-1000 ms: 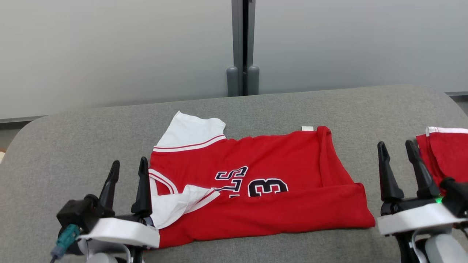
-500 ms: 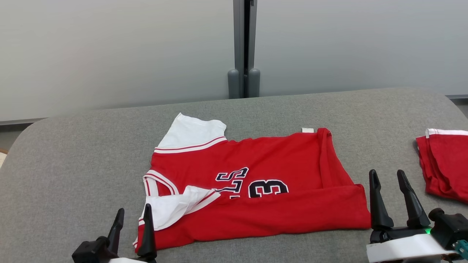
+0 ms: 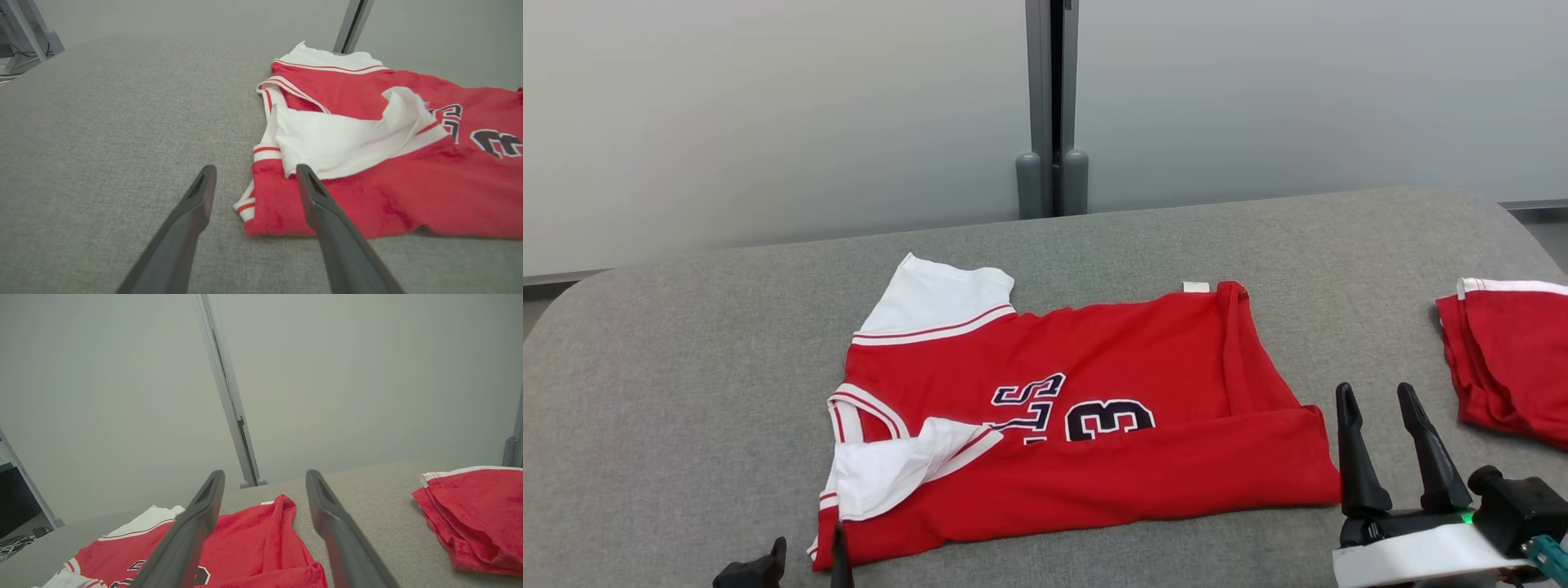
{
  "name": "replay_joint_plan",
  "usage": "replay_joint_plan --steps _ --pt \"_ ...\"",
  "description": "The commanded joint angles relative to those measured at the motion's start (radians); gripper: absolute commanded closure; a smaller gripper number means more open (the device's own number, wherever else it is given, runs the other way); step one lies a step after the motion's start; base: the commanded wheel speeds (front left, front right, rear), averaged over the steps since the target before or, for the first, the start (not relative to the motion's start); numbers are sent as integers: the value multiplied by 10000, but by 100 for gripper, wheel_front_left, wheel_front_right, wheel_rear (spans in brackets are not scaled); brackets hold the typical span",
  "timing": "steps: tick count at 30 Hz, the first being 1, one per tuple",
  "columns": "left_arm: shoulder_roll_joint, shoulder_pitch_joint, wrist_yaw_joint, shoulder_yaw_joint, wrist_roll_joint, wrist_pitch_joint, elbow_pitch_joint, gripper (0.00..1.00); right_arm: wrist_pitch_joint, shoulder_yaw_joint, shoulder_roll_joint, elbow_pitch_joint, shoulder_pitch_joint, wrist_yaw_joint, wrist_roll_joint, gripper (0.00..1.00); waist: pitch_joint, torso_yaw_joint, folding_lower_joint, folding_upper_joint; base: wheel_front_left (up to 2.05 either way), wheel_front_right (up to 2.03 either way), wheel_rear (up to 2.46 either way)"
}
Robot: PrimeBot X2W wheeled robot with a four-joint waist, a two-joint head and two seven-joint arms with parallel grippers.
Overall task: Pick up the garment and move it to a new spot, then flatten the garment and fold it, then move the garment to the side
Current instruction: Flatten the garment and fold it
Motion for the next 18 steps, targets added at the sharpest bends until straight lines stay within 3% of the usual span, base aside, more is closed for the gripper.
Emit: replay_joint_plan --steps 1,10,13,15,18 --pt "33 -202 39 -19 28 -10 290 0 -6 34 -34 15 -46 0 46 0 16 -36 0 -1 0 0 0" --pt "395 -1123 -85 -149 88 202 2560 0 -7 122 -118 103 -113 0 129 0 122 -249 0 -1 0 0 0" --pt "389 -1303 -311 -223 -15 451 3101 0 -7 42 -130 208 -79 0 141 0 139 -267 0 -1 0 0 0" --pt "347 -1403 -549 -338 -45 479 3316 100 -8 -81 -119 396 -50 0 155 0 149 -238 0 -1 0 0 0" --pt "331 -1542 -835 -463 -64 345 3377 100 156 -447 -19 948 -116 0 368 0 167 -113 0 -1 0 0 0"
